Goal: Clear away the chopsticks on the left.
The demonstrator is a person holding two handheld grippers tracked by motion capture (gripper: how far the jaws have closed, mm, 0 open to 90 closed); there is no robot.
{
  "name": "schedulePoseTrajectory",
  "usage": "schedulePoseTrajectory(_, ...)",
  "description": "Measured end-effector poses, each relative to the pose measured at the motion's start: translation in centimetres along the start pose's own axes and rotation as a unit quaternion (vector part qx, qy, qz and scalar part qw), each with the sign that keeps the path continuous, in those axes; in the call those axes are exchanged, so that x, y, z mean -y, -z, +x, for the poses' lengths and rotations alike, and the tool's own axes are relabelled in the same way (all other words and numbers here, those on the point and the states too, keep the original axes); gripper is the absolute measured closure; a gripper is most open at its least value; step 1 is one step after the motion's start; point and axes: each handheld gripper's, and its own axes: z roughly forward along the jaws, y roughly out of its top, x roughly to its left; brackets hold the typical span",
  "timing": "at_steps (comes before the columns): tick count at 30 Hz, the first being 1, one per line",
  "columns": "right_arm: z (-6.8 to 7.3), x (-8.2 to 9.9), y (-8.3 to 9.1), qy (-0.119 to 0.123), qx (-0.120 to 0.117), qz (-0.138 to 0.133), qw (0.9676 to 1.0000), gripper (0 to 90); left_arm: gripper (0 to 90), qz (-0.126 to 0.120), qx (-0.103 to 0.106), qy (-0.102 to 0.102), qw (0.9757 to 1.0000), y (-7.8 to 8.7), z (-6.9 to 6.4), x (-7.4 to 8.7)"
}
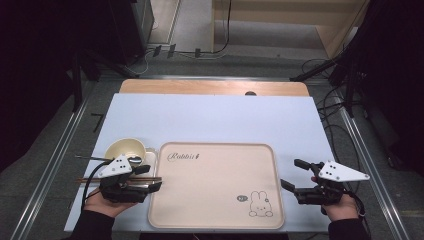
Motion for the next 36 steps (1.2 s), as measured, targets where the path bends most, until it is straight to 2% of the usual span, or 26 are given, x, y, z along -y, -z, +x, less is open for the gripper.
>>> schedulePoseTrajectory(4,0.01,-0.01,-0.02,0.000,-0.001,0.000,1.0000,17.2,28.2,0.002,0.003,-0.001,1.0000,-0.05,0.02,0.01)
schedulePoseTrajectory(8,0.05,-0.03,-0.09,-0.001,-0.003,-0.001,1.0000,17.2,28.7,0.012,0.016,0.006,0.9998,-0.19,0.23,-0.06)
schedulePoseTrajectory(20,0.07,0.00,-0.03,0.001,-0.002,0.002,1.0000,17.3,28.4,0.009,0.015,0.001,0.9998,-0.12,0.14,-0.16)
schedulePoseTrajectory(24,0.10,-0.02,-0.10,0.002,-0.002,0.004,1.0000,17.3,29.5,0.013,0.018,0.007,0.9997,-0.12,0.30,-0.16)
schedulePoseTrajectory(36,0.05,0.01,-0.12,0.003,-0.001,0.009,1.0000,17.3,31.0,0.022,0.017,0.011,0.9996,-0.07,0.31,-0.20)
